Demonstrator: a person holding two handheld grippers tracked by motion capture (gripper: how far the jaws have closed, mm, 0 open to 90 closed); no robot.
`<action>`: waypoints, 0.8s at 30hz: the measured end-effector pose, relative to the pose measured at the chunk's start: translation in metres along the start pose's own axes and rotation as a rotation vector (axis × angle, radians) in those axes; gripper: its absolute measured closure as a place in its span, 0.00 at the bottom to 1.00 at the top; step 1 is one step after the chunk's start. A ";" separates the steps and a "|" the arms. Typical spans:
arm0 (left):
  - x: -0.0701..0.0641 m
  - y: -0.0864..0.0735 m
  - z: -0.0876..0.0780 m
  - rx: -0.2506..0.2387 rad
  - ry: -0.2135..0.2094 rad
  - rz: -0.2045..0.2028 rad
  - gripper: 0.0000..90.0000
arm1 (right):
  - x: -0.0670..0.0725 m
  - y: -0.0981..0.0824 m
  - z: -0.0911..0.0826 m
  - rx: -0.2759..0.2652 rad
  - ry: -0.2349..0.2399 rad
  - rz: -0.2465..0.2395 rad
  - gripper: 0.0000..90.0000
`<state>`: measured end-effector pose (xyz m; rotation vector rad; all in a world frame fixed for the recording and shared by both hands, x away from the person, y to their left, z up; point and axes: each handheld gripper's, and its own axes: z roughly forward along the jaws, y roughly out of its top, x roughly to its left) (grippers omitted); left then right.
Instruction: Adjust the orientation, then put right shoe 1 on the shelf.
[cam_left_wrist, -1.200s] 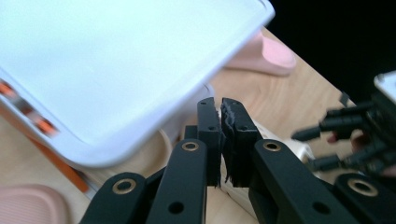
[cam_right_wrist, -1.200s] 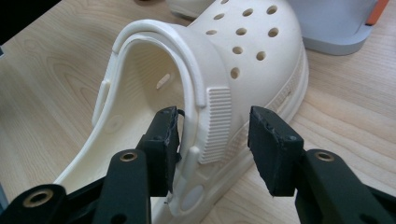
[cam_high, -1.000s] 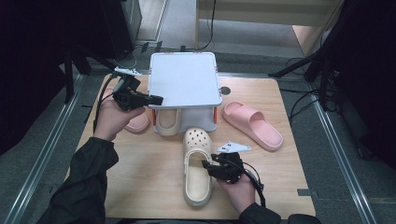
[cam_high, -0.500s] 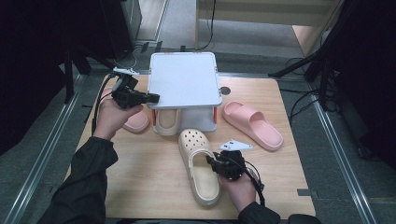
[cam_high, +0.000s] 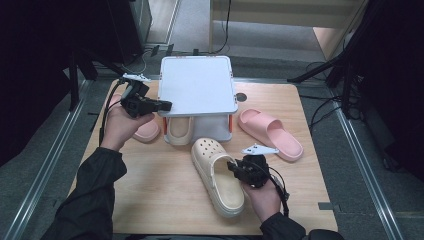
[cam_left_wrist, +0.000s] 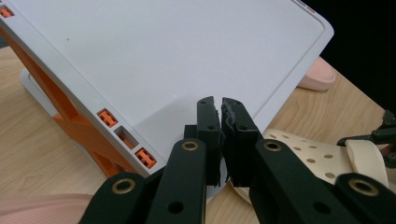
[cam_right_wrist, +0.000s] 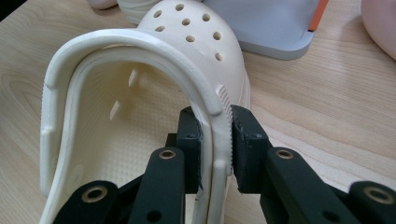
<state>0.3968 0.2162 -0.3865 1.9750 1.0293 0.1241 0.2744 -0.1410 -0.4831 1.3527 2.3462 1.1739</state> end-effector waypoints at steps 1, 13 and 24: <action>0.000 0.000 0.000 0.001 0.000 0.005 0.95 | 0.000 0.001 -0.001 0.001 0.001 0.005 0.85; 0.001 0.000 0.000 -0.004 -0.007 -0.001 0.95 | 0.000 0.019 -0.013 -0.042 -0.003 -0.014 0.86; 0.000 -0.001 0.000 -0.009 -0.004 0.000 0.95 | -0.010 0.057 -0.008 -0.082 -0.041 -0.028 0.86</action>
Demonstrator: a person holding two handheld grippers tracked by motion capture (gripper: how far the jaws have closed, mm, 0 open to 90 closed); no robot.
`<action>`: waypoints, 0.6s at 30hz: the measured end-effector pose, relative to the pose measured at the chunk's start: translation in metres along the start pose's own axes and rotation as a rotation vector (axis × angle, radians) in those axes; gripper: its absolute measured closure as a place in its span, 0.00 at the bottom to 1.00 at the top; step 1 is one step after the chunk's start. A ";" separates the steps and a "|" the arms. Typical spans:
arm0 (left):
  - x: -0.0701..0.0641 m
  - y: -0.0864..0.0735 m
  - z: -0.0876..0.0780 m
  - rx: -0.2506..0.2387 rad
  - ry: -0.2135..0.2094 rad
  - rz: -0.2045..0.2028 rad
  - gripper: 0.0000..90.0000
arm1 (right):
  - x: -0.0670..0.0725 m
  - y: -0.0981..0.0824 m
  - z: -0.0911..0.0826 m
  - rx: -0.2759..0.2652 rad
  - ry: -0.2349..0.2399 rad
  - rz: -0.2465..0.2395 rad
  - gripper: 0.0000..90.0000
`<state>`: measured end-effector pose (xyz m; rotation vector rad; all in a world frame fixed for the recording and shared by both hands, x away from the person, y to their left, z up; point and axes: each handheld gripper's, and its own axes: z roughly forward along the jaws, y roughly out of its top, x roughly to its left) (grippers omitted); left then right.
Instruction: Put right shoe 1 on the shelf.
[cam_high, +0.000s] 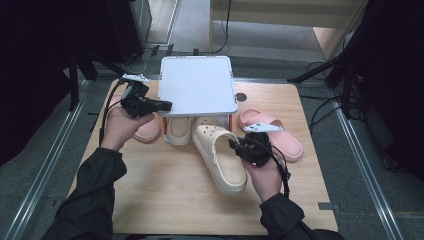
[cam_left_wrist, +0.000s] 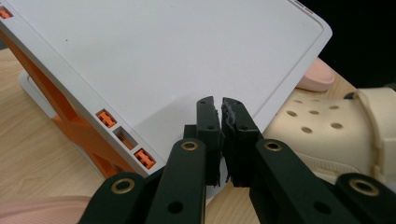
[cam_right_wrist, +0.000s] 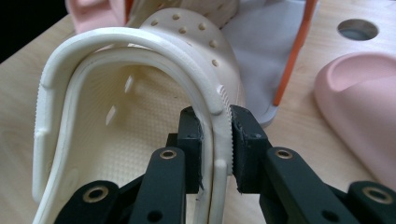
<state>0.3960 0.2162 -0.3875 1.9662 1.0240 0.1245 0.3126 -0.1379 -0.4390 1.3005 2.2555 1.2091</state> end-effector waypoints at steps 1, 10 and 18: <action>0.000 0.000 0.000 0.001 -0.002 0.001 0.95 | -0.002 0.003 0.003 0.000 -0.005 0.004 0.86; 0.001 0.000 0.000 0.001 -0.007 0.001 0.95 | -0.016 0.016 0.034 0.009 -0.073 0.033 0.85; 0.002 -0.001 0.000 -0.002 -0.012 0.001 0.95 | -0.013 0.014 0.064 0.016 -0.122 0.065 0.84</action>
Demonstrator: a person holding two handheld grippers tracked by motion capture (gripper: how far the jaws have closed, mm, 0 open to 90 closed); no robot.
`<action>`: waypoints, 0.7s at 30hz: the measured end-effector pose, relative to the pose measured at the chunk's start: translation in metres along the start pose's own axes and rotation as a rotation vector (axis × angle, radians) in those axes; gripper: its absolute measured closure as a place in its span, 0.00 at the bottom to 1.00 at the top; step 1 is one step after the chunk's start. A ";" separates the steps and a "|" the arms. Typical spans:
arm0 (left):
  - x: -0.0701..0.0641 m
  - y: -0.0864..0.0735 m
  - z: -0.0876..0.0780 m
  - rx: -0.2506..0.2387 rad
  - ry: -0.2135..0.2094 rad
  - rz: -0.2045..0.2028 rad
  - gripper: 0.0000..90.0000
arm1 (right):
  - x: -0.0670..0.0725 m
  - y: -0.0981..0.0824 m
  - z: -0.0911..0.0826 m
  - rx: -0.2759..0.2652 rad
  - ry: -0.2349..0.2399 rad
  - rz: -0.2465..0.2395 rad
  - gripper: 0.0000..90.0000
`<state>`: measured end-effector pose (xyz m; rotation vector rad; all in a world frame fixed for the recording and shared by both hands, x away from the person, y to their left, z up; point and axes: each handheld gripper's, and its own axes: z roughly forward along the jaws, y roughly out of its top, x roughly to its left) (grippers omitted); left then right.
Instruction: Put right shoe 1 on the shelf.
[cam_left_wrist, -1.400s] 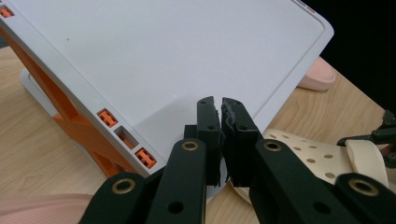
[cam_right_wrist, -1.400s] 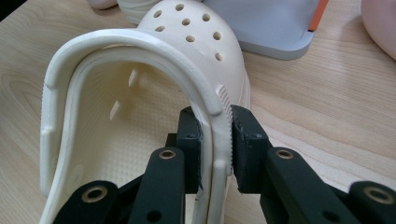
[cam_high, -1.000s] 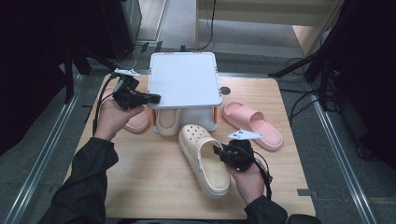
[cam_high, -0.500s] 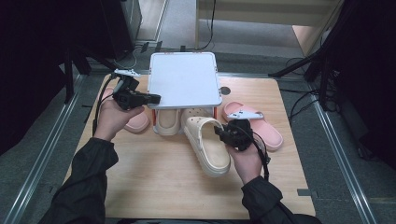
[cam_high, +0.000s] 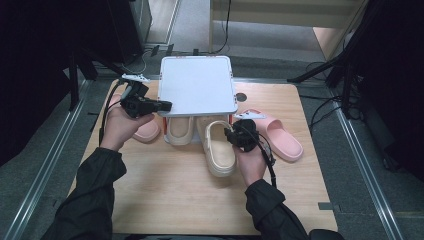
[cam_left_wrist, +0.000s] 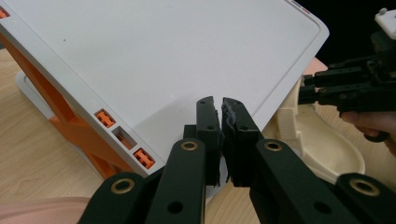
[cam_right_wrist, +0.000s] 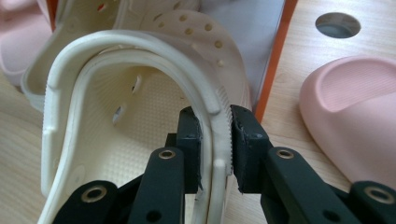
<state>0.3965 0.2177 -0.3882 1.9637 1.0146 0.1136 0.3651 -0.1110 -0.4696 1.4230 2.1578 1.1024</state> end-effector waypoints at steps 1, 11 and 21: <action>0.000 0.000 0.000 0.000 0.000 -0.001 0.95 | 0.001 0.000 0.003 0.000 0.001 0.004 0.84; 0.000 0.000 0.000 -0.002 -0.003 -0.002 0.94 | 0.009 -0.005 0.010 -0.010 0.038 0.008 0.77; 0.000 0.000 0.000 -0.002 0.002 -0.001 0.93 | 0.009 -0.006 -0.017 -0.031 0.126 -0.014 0.62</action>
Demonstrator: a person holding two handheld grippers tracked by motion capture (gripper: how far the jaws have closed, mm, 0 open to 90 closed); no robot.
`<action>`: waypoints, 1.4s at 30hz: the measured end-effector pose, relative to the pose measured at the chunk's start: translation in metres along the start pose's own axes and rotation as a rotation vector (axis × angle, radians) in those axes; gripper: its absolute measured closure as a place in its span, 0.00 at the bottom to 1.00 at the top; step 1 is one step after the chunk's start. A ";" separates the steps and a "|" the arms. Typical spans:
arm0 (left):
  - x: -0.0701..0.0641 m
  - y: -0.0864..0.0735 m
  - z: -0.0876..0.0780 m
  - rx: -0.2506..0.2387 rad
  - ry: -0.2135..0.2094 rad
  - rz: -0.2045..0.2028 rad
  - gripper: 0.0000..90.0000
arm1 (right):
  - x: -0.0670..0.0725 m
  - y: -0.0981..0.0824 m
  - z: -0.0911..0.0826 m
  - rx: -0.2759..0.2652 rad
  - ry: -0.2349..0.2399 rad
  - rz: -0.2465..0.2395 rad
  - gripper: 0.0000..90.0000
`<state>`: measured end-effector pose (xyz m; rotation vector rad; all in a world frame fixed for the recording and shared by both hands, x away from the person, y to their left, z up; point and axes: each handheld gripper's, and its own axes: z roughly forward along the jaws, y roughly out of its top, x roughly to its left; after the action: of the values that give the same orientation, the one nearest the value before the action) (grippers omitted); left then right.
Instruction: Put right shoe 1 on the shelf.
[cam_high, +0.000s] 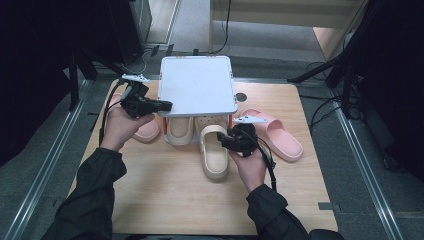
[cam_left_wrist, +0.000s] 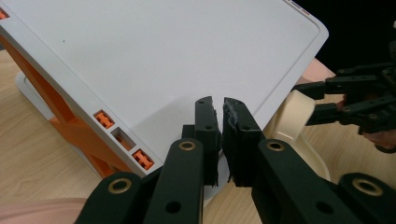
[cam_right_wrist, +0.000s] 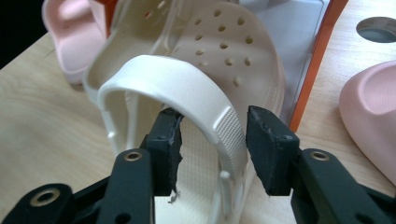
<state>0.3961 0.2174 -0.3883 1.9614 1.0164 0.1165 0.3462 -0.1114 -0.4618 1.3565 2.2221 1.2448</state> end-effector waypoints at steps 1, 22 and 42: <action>0.000 0.000 0.000 -0.001 0.000 -0.001 0.93 | 0.000 -0.001 -0.003 0.001 0.000 -0.006 0.63; 0.001 0.001 0.000 0.003 0.004 -0.001 0.95 | 0.018 -0.037 -0.051 0.010 0.123 -0.068 1.00; 0.002 0.003 0.001 0.020 0.005 -0.007 0.99 | 0.039 -0.102 -0.042 0.094 0.154 -0.146 1.00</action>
<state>0.3999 0.2177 -0.3869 1.9769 1.0316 0.1080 0.2388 -0.1220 -0.5078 1.1401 2.4639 1.2442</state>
